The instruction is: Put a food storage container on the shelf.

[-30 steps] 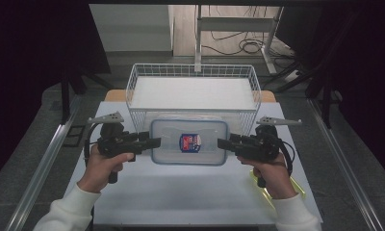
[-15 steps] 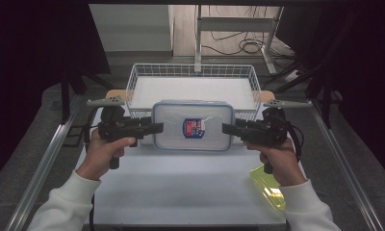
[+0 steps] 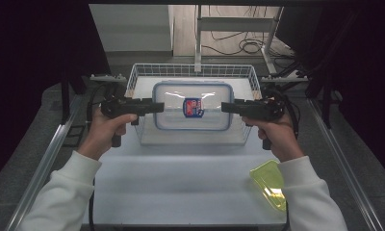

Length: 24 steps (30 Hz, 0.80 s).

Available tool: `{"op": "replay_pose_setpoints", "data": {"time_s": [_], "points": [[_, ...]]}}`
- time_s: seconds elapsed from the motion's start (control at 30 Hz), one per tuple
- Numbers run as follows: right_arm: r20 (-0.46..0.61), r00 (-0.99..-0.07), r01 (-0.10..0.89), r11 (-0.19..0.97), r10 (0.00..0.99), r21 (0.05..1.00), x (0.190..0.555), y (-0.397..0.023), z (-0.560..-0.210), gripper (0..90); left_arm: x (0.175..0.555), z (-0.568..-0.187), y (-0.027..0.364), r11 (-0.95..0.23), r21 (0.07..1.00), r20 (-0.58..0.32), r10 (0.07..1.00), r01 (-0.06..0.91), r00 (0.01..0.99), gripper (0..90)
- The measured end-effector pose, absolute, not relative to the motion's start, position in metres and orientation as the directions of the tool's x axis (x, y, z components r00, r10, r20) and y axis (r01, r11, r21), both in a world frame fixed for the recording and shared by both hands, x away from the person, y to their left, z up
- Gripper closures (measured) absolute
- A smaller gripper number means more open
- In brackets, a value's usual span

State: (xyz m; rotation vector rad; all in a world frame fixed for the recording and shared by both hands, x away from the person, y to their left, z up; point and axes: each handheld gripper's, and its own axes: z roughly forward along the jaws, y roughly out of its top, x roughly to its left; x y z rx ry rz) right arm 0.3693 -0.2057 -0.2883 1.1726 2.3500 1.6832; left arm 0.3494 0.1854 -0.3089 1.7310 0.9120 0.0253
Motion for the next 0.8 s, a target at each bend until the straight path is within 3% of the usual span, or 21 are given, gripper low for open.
{"op": "replay_pose_setpoints", "data": {"time_s": [0.8], "points": [[0.459,-0.664,0.607,0.067,0.591,0.792,0.428,-0.204,-0.292,48.8,0.410,-0.303,0.186,-0.102,0.795,-0.437,0.586,0.597,0.682,52.3]]}}
